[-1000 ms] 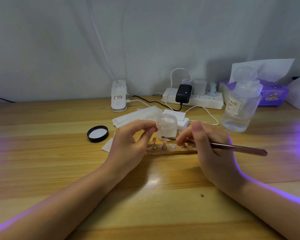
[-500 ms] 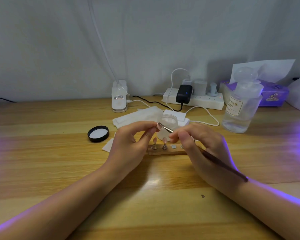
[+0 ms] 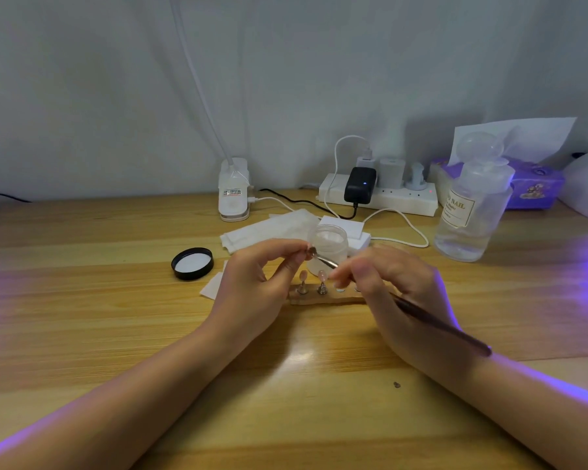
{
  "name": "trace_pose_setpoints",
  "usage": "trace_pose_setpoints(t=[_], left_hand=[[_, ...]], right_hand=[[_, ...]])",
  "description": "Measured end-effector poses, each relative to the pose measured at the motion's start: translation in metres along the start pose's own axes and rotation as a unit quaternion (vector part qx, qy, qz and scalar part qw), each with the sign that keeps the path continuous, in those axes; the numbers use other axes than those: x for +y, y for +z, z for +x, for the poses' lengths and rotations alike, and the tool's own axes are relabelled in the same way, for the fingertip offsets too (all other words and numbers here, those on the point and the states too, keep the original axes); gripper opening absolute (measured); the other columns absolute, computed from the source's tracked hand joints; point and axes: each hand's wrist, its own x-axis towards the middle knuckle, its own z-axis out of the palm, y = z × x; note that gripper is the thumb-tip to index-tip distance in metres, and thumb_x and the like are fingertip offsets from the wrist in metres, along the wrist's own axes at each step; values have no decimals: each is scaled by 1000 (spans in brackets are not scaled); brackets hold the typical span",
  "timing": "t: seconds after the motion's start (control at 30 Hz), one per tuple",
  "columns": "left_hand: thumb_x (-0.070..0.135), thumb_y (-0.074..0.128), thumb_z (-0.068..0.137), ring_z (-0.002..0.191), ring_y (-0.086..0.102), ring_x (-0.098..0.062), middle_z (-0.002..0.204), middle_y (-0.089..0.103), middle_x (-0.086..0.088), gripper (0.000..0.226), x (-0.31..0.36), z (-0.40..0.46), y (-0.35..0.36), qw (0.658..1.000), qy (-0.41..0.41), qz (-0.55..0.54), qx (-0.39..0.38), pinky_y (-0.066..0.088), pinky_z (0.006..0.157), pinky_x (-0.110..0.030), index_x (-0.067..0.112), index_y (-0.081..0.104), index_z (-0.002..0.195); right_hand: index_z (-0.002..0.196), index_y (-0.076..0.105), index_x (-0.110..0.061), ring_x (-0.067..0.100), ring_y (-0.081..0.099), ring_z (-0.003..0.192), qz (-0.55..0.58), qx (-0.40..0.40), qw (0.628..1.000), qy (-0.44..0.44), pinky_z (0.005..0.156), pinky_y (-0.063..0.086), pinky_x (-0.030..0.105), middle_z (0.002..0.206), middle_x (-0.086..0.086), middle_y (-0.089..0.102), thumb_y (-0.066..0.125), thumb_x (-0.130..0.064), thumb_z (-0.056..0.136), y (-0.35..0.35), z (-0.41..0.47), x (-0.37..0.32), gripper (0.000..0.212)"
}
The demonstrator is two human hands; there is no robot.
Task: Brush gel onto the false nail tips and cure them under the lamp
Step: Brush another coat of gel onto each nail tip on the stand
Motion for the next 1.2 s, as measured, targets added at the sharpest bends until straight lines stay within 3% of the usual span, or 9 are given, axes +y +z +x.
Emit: trace_pose_setpoints(t=[0.13, 0.3, 0.43, 0.6, 0.73, 0.87, 1.03, 1.2], left_hand=[[1, 61, 84, 91, 61, 5, 89, 65, 20, 34, -1, 0, -1, 1000, 4, -1, -7, 45, 81, -9, 35, 63, 89], [1, 61, 84, 90, 62, 0, 90, 68, 12, 25, -1, -1, 0, 1000, 7, 1, -17, 46, 81, -12, 23, 67, 95], [0, 61, 83, 90, 60, 4, 88, 64, 20, 33, 0, -1, -1, 1000, 6, 4, -8, 44, 80, -7, 32, 62, 93], [4, 62, 83, 91, 62, 4, 90, 66, 19, 31, 0, 0, 0, 1000, 4, -2, -6, 46, 82, -11, 33, 63, 91], [18, 63, 80, 84, 65, -1, 89, 69, 12, 18, 3, -1, -1, 1000, 11, -19, -12, 52, 82, -26, 27, 66, 95], [25, 64, 79, 90, 66, -8, 92, 71, 11, 19, 4, -2, 0, 999, 36, -12, -22, 43, 91, -56, 29, 66, 97], [19, 65, 76, 92, 64, -8, 91, 67, 18, 25, 5, -3, 1, 998, 52, 4, -36, 37, 93, -61, 30, 66, 99], [16, 66, 76, 96, 63, -10, 94, 66, 18, 28, 5, -2, 1, 997, 57, 4, -52, 38, 91, -63, 26, 66, 102]], right_hand=[[64, 66, -12, 2, 55, 59, 36, 26, 999, 13, 65, 44, 34, 57, -6, 60, 36, -28, 91, -1, -2, 1, 44], [79, 64, -23, 6, 59, 70, 13, 15, 1000, 21, 70, 46, 29, 71, -11, 64, 39, -29, 89, -1, 2, -3, 28], [78, 69, -15, 7, 60, 70, 1, -6, 1000, 19, 70, 47, 38, 72, -9, 65, 39, -31, 89, 0, 2, -3, 36], [68, 64, -22, 4, 57, 63, 33, 19, 999, 38, 68, 45, 35, 62, -7, 62, 40, -31, 87, -3, 1, -4, 32], [87, 61, -24, 8, 61, 77, 29, 16, 996, 81, 68, 50, 26, 82, -10, 64, 55, -38, 81, -4, 6, -6, 16], [101, 59, -21, 2, 58, 95, 27, -24, 993, 110, 71, 45, 11, 100, -16, 61, 75, -23, 75, -4, 8, -3, 30], [98, 59, -22, 0, 57, 96, 12, -44, 995, 91, 83, 46, 28, 98, -17, 61, 70, -28, 71, -3, 8, -6, 30], [94, 56, -26, 2, 55, 92, -8, -40, 996, 77, 82, 43, 16, 91, -16, 59, 68, -28, 73, -1, 9, -6, 24]])
